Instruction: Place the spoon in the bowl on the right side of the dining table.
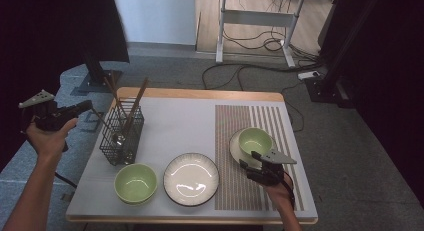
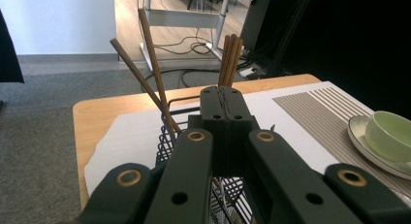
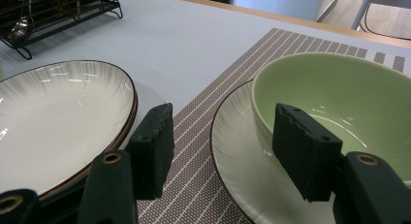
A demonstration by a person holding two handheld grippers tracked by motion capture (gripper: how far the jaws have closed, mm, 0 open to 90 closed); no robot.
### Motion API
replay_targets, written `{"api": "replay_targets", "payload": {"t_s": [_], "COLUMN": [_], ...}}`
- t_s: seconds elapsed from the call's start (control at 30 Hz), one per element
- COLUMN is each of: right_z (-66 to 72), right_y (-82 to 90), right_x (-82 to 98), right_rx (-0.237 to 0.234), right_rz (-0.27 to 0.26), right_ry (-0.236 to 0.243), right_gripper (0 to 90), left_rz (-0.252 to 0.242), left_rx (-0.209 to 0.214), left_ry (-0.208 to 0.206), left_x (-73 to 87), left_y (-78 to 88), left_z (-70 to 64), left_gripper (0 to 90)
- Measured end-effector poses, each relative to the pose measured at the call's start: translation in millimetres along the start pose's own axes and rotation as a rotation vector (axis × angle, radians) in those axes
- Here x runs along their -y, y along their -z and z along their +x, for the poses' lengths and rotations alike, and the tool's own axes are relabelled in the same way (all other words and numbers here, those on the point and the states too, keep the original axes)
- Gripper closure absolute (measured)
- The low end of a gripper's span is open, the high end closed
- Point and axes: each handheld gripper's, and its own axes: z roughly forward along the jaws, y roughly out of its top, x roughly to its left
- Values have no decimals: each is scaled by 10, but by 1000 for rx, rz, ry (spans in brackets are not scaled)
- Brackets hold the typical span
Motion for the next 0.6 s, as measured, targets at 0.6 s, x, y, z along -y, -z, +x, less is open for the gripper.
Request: {"api": "replay_targets", "payload": {"t_s": [0.6], "right_z": [-27], "right_y": [11], "right_x": [3], "right_rx": [11], "right_rz": [-4], "right_ry": [-4], "right_gripper": [405], "left_rz": [-11], "left_rx": [-6], "left_ry": [-22], "left_x": [-126], "left_y": [114], "left_z": [-60], "left_gripper": [900]}}
